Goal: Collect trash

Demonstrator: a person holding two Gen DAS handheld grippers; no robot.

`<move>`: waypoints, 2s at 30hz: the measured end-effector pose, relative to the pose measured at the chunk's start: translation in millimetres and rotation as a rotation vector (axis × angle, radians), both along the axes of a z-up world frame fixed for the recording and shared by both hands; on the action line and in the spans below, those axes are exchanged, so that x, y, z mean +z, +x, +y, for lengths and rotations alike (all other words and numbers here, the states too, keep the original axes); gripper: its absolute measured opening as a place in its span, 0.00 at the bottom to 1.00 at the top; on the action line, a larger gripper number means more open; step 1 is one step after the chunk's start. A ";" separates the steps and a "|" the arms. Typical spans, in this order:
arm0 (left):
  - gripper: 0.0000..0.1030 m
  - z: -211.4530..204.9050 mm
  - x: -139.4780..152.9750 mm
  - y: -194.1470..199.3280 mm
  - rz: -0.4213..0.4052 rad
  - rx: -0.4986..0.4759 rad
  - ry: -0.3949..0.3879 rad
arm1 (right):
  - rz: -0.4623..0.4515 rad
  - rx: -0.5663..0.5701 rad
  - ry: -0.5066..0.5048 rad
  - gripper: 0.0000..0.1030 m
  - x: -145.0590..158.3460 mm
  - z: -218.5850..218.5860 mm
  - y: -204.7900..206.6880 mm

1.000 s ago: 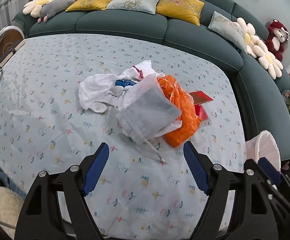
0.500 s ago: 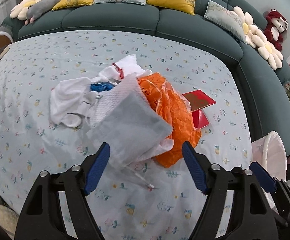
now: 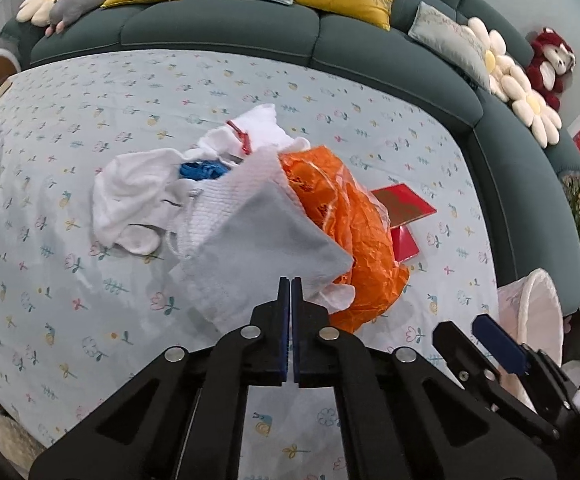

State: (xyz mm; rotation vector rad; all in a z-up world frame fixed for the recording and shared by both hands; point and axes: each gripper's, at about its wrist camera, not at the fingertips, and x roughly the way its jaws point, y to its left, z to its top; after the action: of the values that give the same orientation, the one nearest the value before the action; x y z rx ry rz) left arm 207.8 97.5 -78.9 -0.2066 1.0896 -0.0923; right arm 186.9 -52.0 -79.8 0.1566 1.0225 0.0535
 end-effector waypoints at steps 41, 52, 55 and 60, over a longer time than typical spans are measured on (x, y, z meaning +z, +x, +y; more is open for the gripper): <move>0.40 68.1 -12.6 -17.0 0.057 0.133 -0.012 | -0.025 0.106 0.080 0.01 6.9 46.0 22.5; 0.51 70.6 -8.5 -23.7 0.047 0.157 -0.002 | 0.013 0.133 0.098 0.21 2.9 55.0 29.7; 0.51 81.3 -10.7 -22.1 0.049 0.171 0.001 | 0.022 0.150 0.093 0.25 -2.8 66.6 37.0; 0.51 97.2 -16.6 -18.2 0.058 0.189 0.008 | 0.052 0.164 0.072 0.25 -20.9 83.6 52.3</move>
State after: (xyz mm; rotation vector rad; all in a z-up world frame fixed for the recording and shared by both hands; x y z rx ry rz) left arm 189.6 194.7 -95.5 -0.3055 1.1231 0.0881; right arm 239.2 31.6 -100.6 0.1400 1.0847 0.2366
